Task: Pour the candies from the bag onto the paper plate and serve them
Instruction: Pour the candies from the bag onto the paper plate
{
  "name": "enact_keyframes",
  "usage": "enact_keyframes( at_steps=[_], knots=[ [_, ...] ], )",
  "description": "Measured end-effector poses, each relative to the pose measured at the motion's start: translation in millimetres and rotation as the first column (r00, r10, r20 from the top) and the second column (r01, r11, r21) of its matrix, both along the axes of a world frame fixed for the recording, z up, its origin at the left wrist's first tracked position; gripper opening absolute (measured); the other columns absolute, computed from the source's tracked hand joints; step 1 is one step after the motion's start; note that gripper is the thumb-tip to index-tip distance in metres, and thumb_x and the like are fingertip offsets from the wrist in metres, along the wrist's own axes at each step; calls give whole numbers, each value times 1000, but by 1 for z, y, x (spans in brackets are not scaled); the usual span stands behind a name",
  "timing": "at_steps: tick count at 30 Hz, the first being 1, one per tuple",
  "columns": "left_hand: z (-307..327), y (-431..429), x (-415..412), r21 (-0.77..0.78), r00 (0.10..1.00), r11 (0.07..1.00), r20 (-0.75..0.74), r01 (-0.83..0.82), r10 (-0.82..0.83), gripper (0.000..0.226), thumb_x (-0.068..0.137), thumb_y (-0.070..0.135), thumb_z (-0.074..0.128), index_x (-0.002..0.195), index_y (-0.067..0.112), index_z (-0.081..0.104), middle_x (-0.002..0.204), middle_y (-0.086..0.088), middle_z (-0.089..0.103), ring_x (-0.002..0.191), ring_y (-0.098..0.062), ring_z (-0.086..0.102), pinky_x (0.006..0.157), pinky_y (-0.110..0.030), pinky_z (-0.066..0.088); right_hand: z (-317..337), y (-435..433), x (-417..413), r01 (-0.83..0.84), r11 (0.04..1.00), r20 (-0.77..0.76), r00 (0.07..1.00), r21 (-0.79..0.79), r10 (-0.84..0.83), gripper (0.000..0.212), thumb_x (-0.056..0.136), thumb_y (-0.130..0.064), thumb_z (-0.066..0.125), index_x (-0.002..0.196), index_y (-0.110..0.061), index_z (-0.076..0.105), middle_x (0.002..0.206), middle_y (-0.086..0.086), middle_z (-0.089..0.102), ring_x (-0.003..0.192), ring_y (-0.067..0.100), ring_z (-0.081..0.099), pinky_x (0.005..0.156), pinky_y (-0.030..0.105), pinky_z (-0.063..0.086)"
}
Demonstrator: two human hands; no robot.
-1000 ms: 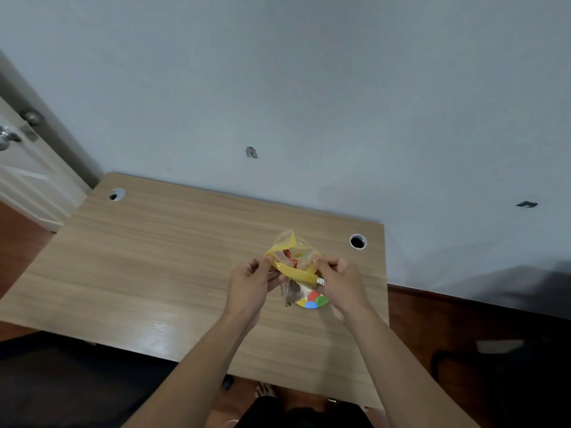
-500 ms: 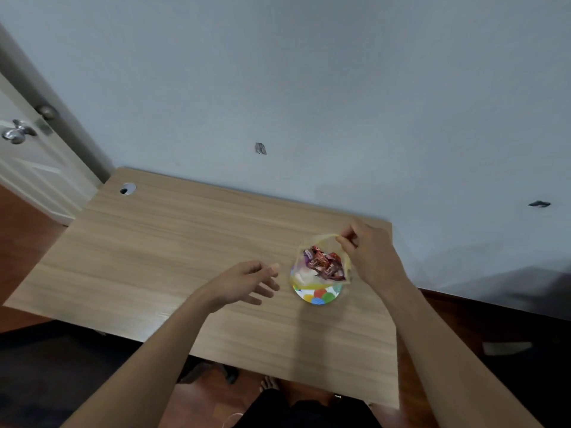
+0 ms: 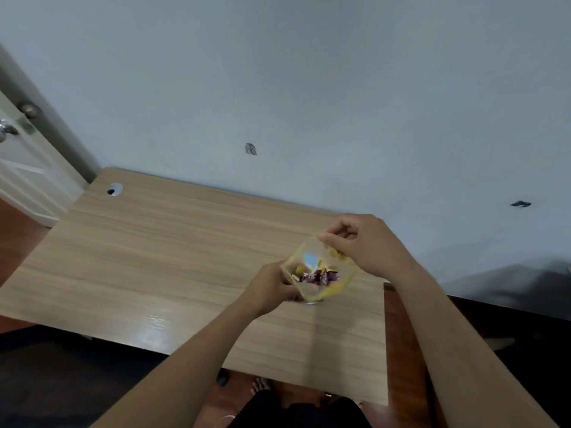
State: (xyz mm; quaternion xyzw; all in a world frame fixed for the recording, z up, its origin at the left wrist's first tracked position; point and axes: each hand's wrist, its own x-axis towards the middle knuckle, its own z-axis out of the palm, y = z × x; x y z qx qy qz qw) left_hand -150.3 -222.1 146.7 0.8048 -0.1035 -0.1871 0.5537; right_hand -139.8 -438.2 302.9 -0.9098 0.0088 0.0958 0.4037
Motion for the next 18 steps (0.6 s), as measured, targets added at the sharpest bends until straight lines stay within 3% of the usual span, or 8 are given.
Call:
enact_keyframes(
  at_steps=[2, 4, 7, 9, 11, 13, 16, 18],
  knots=[
    [3, 3, -3, -154, 993, 988, -120, -24, 5, 33, 82, 36, 92, 98, 8, 82, 80, 12, 75, 69, -4, 63, 68, -29, 52, 5, -11, 1, 25, 982, -81, 997, 186, -10, 20, 99, -40, 76, 102, -22, 85, 92, -6, 85, 83, 3, 79, 77, 20, 56],
    [7, 7, -7, -186, 983, 980, -178, -71, 38, 67, 82, 55, 84, 100, -9, 78, 74, -6, 71, 58, -10, 60, 58, -29, 46, 0, -23, 1, 115, 920, -153, 986, 376, -60, 34, 106, -44, 64, 113, -18, 84, 108, -4, 86, 104, 11, 80, 92, 28, 59],
    [7, 13, -9, -152, 985, 986, -168, -65, 39, 51, 102, 36, 68, 103, -15, 76, 45, 7, 51, 35, -1, 42, 40, -18, 32, -32, -38, -1, 272, 784, -264, 954, 558, -143, 53, 106, -59, 52, 125, -17, 79, 124, -1, 82, 125, 19, 73, 107, 41, 55],
    [5, 15, -9, -165, 984, 982, -169, -90, 62, 71, 96, 51, 66, 108, -18, 73, 47, 9, 44, 39, -5, 37, 43, -19, 30, -63, -39, -7, 368, 721, -358, 917, 587, -177, 68, 97, -73, 51, 128, -18, 77, 125, 2, 81, 130, 26, 70, 110, 46, 55],
    [-5, 14, -9, -231, 970, 959, -217, -165, 114, 86, 91, 63, 66, 104, -22, 66, 54, 4, 46, 48, -16, 39, 50, -30, 34, -92, -34, -19, 421, 699, -448, 880, 578, -159, 83, 88, -84, 46, 132, -19, 72, 126, 5, 81, 128, 29, 72, 111, 50, 55],
    [-3, 7, -9, -181, 946, 959, -281, -217, 161, 65, 102, 53, 62, 92, -10, 71, 54, 9, 51, 51, -20, 40, 55, -37, 33, -114, -29, -33, 369, 737, -471, 879, 567, -77, 89, 83, -92, 41, 137, -29, 71, 132, 2, 79, 129, 25, 71, 111, 51, 55],
    [-5, -7, -6, -142, 923, 956, -331, -255, 197, 50, 108, 47, 57, 68, 18, 70, 47, 11, 45, 40, -10, 31, 48, -33, 22, -138, -23, -49, 307, 791, -456, 889, 529, -40, 68, 88, -89, 50, 135, -45, 69, 136, -3, 77, 128, 25, 72, 107, 54, 59],
    [-12, -14, -3, -149, 919, 955, -343, -257, 194, 60, 100, 64, 56, 79, 8, 66, 48, 2, 37, 40, -12, 26, 48, -38, 15, -150, -21, -53, 295, 815, -428, 902, 499, -64, 51, 92, -80, 58, 130, -48, 70, 130, -7, 79, 123, 18, 75, 108, 53, 58]
  ],
)
